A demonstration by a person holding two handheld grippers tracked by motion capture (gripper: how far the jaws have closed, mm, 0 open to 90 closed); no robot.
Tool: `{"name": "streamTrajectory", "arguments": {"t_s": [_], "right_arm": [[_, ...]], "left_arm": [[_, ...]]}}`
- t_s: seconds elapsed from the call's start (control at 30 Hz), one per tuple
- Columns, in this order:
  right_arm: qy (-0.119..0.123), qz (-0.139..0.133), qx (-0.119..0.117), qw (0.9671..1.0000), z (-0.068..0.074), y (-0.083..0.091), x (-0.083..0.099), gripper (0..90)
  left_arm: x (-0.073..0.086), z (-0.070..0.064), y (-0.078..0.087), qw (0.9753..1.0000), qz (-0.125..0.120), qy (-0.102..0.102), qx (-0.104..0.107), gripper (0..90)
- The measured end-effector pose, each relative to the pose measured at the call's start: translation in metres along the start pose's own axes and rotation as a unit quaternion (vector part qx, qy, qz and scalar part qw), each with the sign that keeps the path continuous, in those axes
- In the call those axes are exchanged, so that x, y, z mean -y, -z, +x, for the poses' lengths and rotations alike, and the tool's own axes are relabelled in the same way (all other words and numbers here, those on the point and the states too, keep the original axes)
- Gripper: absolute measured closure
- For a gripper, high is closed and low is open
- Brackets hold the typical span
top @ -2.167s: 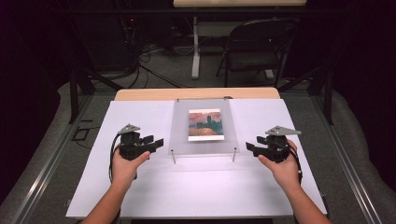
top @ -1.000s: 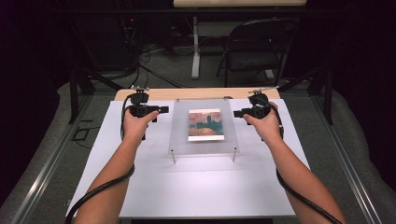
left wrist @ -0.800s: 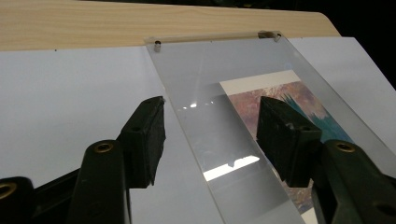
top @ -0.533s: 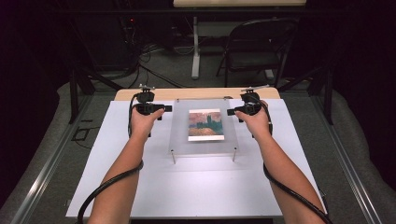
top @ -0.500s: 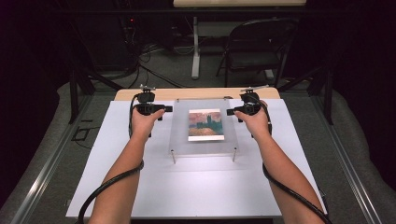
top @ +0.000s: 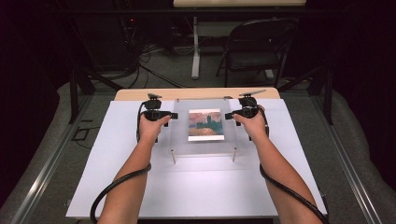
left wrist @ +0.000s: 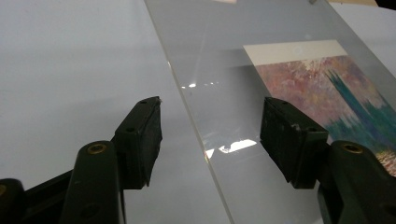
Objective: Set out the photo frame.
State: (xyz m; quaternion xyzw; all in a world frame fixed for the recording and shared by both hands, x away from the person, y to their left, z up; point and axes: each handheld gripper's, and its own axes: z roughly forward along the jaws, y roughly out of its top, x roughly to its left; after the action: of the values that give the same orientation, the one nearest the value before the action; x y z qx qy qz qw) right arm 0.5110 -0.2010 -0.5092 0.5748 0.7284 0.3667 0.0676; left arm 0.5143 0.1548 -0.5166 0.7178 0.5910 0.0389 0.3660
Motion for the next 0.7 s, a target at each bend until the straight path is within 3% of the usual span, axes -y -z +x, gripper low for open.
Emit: {"name": "streamTrajectory", "arguments": {"t_s": [0.43, 0.7], "right_arm": [[-0.033, 0.022, -0.032, 0.9987, -0.009, -0.010, 0.007, 41.8], [-0.039, 0.025, -0.044, 0.9979, -0.008, -0.015, 0.008, 41.2]], "left_arm": [[0.004, -0.008, -0.016, 0.9997, 0.020, -0.004, 0.013, 38.1], [0.004, -0.005, -0.018, 0.9992, 0.027, 0.012, 0.027, 36.7]]}}
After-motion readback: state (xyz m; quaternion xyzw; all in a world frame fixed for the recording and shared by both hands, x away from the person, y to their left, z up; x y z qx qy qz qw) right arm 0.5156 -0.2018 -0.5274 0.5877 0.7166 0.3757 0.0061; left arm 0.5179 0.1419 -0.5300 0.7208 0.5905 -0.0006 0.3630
